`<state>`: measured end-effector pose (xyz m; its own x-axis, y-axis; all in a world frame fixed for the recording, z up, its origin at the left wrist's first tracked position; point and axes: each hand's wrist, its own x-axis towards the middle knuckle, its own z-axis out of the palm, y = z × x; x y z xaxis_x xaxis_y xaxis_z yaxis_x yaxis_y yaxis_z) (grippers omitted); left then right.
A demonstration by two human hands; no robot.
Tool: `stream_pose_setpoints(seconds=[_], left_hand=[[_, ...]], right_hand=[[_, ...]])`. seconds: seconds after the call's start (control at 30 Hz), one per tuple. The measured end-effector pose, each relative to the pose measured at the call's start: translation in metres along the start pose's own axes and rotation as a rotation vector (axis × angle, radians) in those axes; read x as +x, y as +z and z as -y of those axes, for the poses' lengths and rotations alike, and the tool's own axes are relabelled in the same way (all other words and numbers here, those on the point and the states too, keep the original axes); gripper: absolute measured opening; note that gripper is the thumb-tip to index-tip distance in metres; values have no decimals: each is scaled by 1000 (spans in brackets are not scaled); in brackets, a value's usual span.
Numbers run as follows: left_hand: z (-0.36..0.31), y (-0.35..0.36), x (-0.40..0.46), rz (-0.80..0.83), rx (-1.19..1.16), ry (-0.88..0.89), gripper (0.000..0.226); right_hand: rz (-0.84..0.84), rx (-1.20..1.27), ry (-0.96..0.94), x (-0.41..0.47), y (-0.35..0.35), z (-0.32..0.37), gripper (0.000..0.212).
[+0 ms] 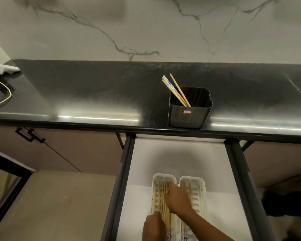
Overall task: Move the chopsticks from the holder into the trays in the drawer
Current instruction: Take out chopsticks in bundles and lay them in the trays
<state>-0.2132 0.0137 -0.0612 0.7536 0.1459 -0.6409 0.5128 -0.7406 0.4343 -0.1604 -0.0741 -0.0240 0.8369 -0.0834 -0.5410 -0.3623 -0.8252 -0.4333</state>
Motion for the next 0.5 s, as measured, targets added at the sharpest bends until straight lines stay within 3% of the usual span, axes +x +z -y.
stream_pose_setpoints(seconds=[0.07, 0.23, 0.43, 0.5], left_hand=[[-9, -11, 0, -47, -26, 68, 19], [-40, -53, 12, -190, -143, 248, 26], [-90, -117, 36, -314, -416, 399, 22], [-106, -136, 39, -341, -487, 434, 26]], right_hand=[[-179, 35, -86, 7, -31, 10, 18], [-472, 166, -273, 23, -136, 52, 21], [-693, 287, -364, 59, -236, 96, 8], [-685, 215, -344, 74, -256, 105, 8]])
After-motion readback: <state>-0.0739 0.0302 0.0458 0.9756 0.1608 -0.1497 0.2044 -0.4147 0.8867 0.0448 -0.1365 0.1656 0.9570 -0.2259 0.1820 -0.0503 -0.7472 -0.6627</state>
